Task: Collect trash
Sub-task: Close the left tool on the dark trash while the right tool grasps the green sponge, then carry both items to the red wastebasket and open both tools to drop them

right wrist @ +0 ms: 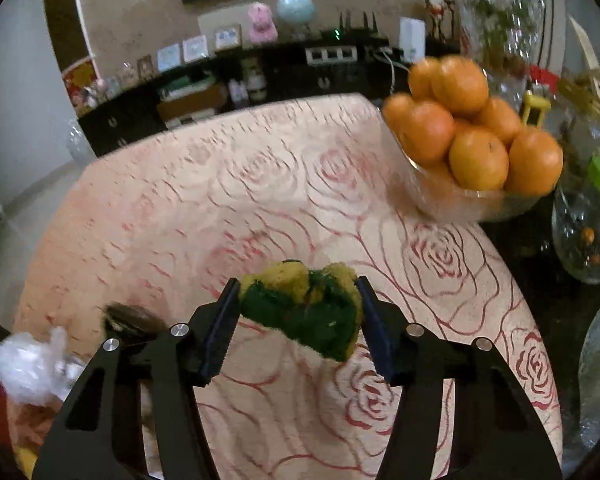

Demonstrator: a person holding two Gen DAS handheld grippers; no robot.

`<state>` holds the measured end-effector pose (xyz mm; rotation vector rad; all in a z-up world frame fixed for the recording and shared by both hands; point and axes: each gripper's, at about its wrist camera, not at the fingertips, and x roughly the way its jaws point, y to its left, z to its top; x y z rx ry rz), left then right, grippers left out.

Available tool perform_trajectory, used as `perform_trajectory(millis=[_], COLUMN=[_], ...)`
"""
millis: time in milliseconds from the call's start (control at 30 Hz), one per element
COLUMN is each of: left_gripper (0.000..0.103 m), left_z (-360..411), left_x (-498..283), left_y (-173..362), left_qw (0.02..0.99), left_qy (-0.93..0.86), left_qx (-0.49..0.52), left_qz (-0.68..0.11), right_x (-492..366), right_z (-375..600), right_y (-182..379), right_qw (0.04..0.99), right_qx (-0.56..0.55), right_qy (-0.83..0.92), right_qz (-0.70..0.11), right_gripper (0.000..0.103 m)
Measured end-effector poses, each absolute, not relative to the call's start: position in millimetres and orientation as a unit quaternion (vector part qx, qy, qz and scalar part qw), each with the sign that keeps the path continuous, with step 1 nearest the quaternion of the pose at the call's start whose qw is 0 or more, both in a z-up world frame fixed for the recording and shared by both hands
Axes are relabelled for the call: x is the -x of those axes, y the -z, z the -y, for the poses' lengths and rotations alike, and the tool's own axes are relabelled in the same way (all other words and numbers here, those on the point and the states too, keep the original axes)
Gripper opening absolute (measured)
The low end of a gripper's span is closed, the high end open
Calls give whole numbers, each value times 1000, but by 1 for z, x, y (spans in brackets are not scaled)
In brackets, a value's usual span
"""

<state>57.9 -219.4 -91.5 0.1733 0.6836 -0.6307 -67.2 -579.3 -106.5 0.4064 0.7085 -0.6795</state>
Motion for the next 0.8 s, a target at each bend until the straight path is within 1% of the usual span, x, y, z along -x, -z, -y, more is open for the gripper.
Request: perform_trajectory(millis=[467, 800], left_gripper=[52, 52], left_z=[191, 138], left_x=[-61, -79], left_y=[66, 28], left_qw=[917, 943], left_qy=[270, 207], left_qx=[-62, -51], left_qz=[-287, -257], right_x=[45, 17], right_z=[504, 429], right_y=[56, 41], right_qw=[914, 941], right_qx=[-168, -135], right_qy=[237, 159], right_qz=[-282, -265], right_gripper=[56, 56])
